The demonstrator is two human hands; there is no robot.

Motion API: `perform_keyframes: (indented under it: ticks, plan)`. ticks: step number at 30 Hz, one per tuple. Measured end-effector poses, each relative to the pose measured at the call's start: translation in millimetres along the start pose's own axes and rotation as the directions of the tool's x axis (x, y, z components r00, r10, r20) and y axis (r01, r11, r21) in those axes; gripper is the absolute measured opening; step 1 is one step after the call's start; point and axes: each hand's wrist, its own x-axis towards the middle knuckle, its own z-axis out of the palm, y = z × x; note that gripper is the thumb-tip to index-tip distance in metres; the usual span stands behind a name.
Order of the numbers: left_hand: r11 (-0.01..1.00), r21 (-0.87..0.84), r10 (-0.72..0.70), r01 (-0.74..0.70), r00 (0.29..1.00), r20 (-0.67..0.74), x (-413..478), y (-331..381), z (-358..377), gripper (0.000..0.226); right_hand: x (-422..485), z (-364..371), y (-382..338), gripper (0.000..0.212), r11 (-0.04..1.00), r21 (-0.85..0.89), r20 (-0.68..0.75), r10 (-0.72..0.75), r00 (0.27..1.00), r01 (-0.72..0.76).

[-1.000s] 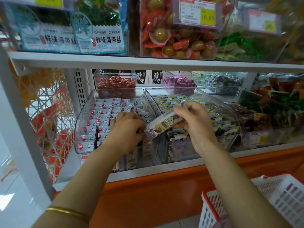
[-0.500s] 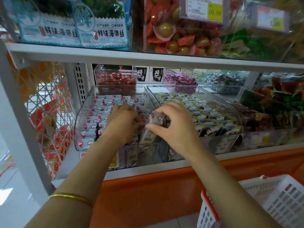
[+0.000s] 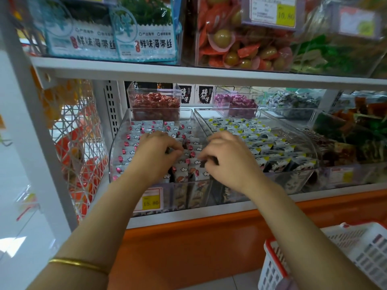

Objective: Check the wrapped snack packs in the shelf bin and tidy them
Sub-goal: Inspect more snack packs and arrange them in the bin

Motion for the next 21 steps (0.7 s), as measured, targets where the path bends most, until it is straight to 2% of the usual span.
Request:
perform_keyframes:
  ticks: [2, 6, 8, 11, 14, 16, 18, 21]
  plan:
    - [1.000, -0.013, 0.002, -0.002, 1.000, 0.014, -1.8, -0.2, -2.4, 0.016, 12.1, -1.1, -2.8, 0.022, 1.000, -0.013, -0.012, 0.019, 1.000, -0.020]
    - [0.999, -0.043, -0.006, 0.006, 1.000, 0.009, -6.7, 2.2, -4.6, 0.016, 32.9, 4.7, -6.0, 0.019, 0.989, -0.145, 0.168, 0.005, 0.986, 0.020]
    - [0.999, -0.050, 0.008, -0.007, 1.000, 0.002, -8.0, 4.1, -5.6, 0.016, 36.1, 10.4, -7.2, 0.015, 0.988, -0.152, 0.199, 0.018, 0.980, 0.013]
    - [0.998, -0.063, 0.026, -0.027, 0.999, -0.024, -9.8, 5.6, -8.3, 0.017, 36.6, 12.0, -1.9, 0.010, 0.997, -0.079, 0.104, 0.012, 0.995, -0.004]
    - [0.997, -0.071, 0.015, -0.022, 0.996, -0.087, -10.8, 4.8, -10.1, 0.019, 33.9, 3.6, 6.6, 0.008, 0.984, 0.157, -0.072, 0.095, 0.993, -0.082]
    - [0.994, -0.105, -0.008, -0.006, 0.992, -0.130, -11.6, 6.1, -10.5, 0.020, 30.6, -4.0, 9.0, 0.006, 0.931, 0.347, -0.201, 0.189, 0.961, -0.111]
    - [0.987, -0.162, -0.040, 0.018, 0.990, -0.133, -13.1, 9.1, -10.6, 0.023, 25.3, -9.8, 9.0, 0.006, 0.886, 0.454, -0.321, 0.261, 0.910, -0.095]
    - [0.959, -0.275, -0.089, 0.068, 0.994, -0.064, -15.9, 15.2, -8.6, 0.036, 16.0, -12.1, 10.0, 0.008, 0.777, 0.623, -0.372, 0.390, 0.842, -0.084]
